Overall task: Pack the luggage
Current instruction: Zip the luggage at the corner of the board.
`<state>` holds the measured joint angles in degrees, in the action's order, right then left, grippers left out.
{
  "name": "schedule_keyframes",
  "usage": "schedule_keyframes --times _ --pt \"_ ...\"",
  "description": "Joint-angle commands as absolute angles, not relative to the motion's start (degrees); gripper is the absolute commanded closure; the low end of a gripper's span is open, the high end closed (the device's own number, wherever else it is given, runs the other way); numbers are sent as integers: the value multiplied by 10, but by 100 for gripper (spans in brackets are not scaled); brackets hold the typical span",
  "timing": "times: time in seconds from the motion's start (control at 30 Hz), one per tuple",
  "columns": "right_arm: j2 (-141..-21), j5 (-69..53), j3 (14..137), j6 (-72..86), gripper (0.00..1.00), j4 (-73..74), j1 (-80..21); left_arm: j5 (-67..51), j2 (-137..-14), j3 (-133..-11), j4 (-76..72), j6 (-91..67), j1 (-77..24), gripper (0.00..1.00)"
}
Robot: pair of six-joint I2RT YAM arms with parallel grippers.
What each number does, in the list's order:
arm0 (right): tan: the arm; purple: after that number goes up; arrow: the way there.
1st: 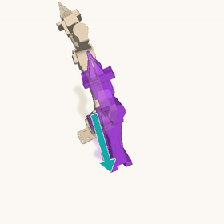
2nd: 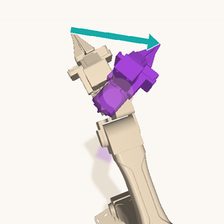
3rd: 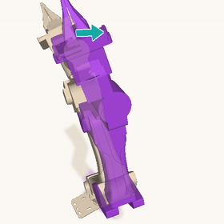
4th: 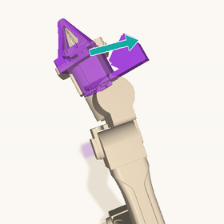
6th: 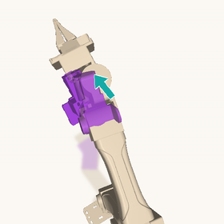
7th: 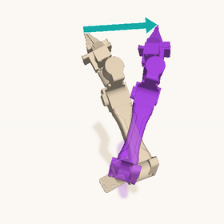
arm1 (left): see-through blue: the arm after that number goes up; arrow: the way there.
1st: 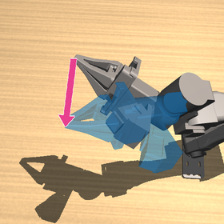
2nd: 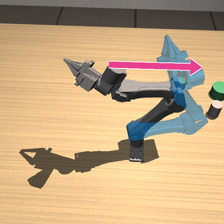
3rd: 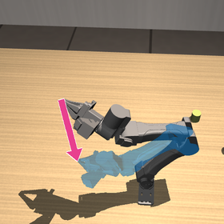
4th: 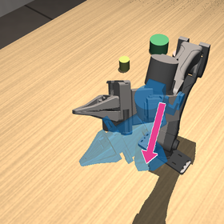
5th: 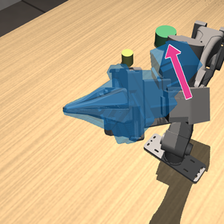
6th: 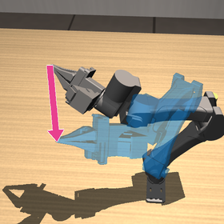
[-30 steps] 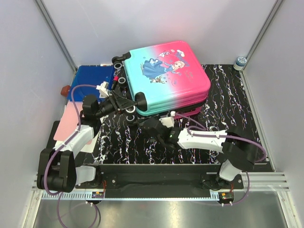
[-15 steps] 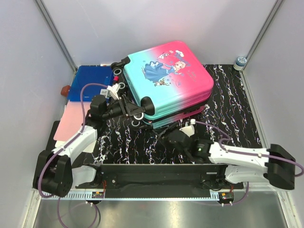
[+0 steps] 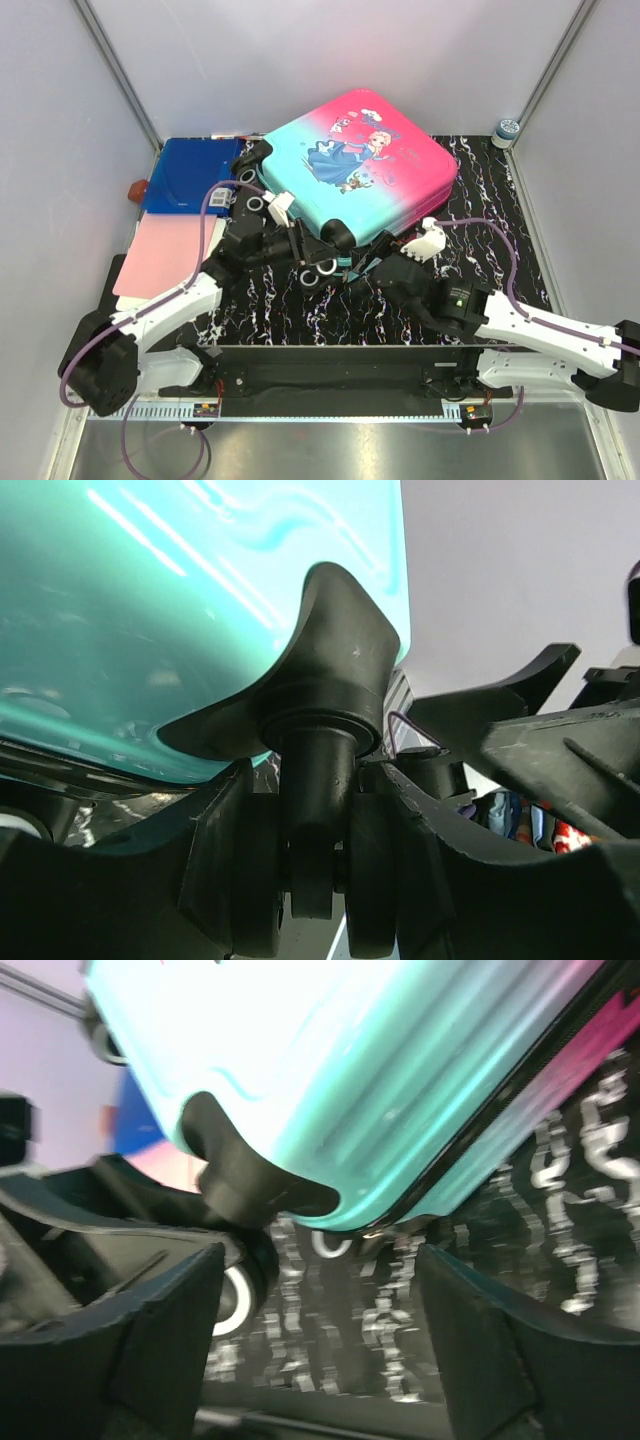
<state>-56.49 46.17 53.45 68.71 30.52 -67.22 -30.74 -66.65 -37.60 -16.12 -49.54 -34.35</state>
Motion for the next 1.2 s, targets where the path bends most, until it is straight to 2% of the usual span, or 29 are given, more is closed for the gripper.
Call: schedule_keyframes --times 0.0,0.17,0.23,0.37,0.5,0.77,1.03,1.17 --pt "-568 517 553 604 13 368 -671 -241 -694 -430 -277 -514 -393 100" --pt "-506 497 526 613 12 371 -667 -203 -737 -471 -278 -497 -453 100" --pt "-476 488 519 622 15 373 -667 -193 -749 -478 -279 -496 -467 100" --pt "-482 469 525 610 15 374 -667 -199 -751 -464 -316 -521 -473 99" --pt "-513 424 528 574 9 360 -667 -219 -741 -454 -346 -549 -474 94" --pt "-487 305 447 512 8 170 -668 -247 -745 -432 -466 -660 -474 95" --pt "-511 289 428 486 8 89 -667 -238 -763 -400 -594 -775 -474 96" --pt "-509 321 425 481 8 90 -667 -229 -766 -397 -611 -797 -475 95"
